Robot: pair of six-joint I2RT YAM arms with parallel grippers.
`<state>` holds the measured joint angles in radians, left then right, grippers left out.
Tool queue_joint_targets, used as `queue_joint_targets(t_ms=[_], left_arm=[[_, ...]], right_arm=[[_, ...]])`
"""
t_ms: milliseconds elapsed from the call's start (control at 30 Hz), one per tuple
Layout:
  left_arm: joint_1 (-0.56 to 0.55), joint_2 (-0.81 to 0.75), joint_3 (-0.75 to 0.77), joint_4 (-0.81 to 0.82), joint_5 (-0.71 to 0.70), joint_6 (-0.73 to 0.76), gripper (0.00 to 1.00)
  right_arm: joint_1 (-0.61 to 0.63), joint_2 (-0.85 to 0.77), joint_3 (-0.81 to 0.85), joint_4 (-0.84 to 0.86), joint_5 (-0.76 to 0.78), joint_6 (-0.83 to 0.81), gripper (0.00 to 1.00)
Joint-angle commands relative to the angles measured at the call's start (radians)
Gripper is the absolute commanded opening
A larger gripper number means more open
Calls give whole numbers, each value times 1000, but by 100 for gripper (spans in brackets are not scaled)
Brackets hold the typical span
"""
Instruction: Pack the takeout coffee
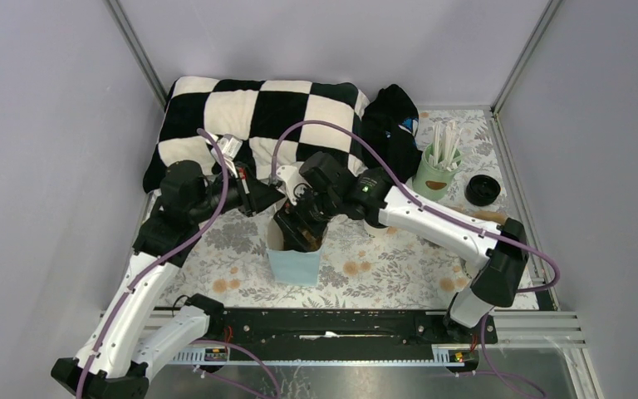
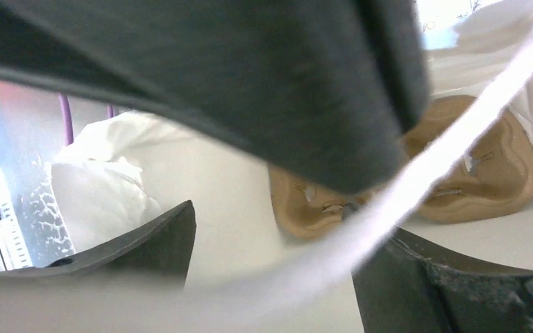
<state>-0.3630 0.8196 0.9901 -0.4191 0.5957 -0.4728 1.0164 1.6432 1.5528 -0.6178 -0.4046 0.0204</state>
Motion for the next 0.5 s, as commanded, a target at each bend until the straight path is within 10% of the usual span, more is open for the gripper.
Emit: queue_joint_targets(t_ms=[0, 367, 467], left_arm=[[-2, -6, 8, 66, -70, -12, 0], [-2, -20, 103, -183, -304, -126, 6], [-2, -1, 169, -272, -333, -147, 31]], right_arm=[[48, -76, 109, -40, 137, 126, 85], [48, -120, 365, -282, 505, 448, 100], [43, -108, 487, -470, 717, 624, 100]])
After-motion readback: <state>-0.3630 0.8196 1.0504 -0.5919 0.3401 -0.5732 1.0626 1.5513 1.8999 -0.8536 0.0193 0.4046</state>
